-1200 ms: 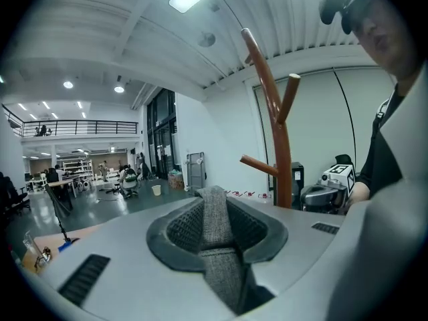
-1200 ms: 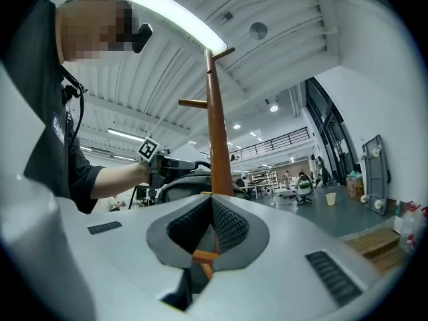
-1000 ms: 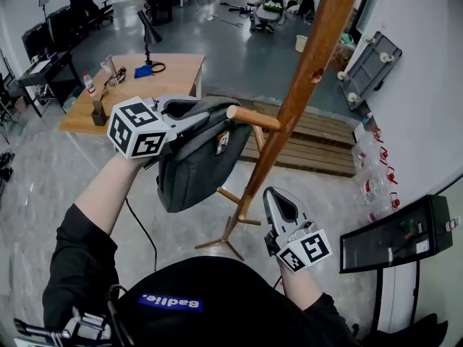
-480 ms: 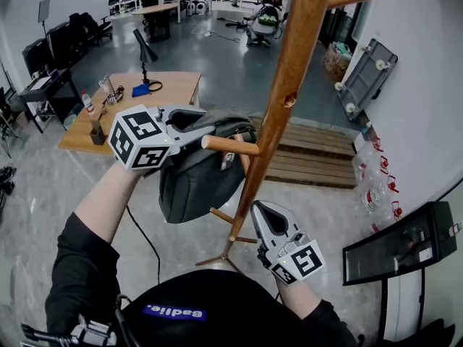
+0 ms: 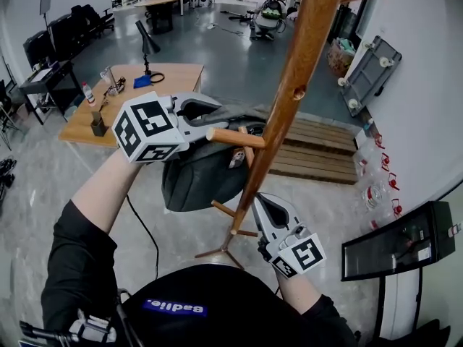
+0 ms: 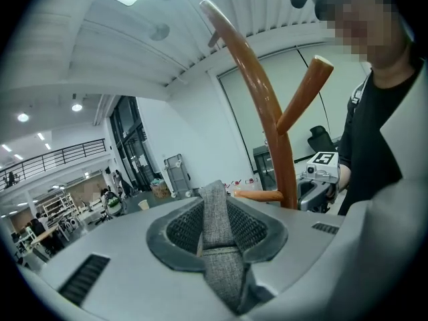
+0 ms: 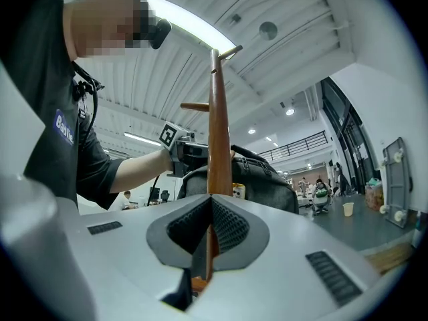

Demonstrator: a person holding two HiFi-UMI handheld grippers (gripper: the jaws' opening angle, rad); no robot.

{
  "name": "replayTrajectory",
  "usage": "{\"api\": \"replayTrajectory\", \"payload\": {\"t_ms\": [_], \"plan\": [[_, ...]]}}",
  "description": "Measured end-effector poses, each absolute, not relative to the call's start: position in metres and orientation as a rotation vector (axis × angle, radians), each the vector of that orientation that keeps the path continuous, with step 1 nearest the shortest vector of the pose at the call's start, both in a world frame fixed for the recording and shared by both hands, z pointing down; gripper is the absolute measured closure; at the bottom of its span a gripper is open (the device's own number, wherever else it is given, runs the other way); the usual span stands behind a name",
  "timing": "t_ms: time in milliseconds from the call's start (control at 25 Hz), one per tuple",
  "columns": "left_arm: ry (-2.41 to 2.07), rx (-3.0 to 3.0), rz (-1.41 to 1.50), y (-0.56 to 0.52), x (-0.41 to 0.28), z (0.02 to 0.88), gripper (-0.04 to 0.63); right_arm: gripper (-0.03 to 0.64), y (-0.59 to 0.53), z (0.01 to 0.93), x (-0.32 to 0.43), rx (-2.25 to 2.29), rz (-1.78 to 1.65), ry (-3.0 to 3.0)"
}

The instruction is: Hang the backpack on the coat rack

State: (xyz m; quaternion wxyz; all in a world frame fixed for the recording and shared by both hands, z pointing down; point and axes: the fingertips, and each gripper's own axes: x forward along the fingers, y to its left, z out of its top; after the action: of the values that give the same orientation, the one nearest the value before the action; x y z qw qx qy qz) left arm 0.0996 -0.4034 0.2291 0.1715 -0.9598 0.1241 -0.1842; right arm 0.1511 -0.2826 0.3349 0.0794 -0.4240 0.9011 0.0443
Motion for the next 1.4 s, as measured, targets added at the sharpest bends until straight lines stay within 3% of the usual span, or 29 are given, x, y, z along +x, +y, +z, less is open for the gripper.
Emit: {"api": "replayTrajectory", "payload": {"t_ms": [1400], "plan": [[0.182,-2.300,-0.746,-0.333,0.109,0.280,0.488,0.620,-0.285,0.333,0.142,-1.302,0.116,2.669]]}}
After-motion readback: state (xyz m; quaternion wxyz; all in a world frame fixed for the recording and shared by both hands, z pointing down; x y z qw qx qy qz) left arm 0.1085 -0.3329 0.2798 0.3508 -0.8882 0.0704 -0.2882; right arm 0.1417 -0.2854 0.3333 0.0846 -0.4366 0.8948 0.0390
